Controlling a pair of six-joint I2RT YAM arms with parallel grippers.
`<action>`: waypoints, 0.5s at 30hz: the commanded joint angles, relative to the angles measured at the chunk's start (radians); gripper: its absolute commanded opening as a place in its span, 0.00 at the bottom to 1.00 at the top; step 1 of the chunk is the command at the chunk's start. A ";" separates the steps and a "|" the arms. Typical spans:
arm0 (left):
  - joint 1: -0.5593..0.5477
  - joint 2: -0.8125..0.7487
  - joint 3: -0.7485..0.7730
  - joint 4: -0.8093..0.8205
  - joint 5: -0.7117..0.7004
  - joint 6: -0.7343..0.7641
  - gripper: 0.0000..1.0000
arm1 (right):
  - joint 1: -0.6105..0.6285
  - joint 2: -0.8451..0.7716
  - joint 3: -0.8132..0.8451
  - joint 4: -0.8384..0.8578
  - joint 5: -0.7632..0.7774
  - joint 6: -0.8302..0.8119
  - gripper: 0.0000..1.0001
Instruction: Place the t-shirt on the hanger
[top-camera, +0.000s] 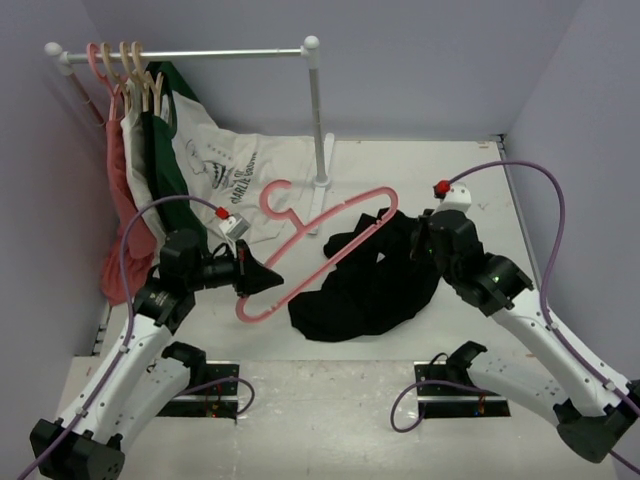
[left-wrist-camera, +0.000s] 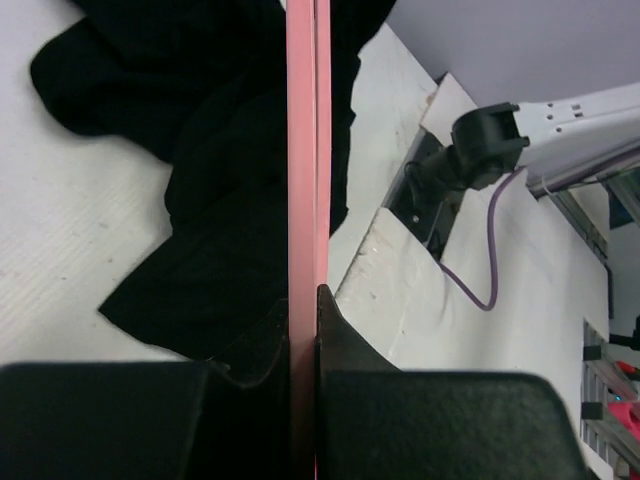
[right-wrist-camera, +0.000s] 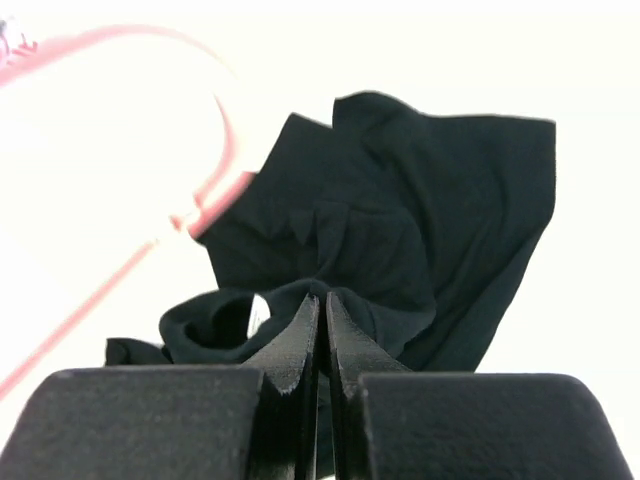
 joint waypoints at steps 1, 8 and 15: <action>-0.046 -0.022 -0.037 0.072 0.067 -0.052 0.00 | -0.012 -0.005 0.065 0.077 0.091 -0.063 0.00; -0.113 -0.019 -0.082 0.142 0.044 -0.098 0.00 | -0.028 0.047 0.140 0.098 0.052 -0.085 0.00; -0.168 -0.035 -0.094 0.149 -0.077 -0.122 0.00 | -0.029 0.086 0.178 0.090 0.058 -0.092 0.00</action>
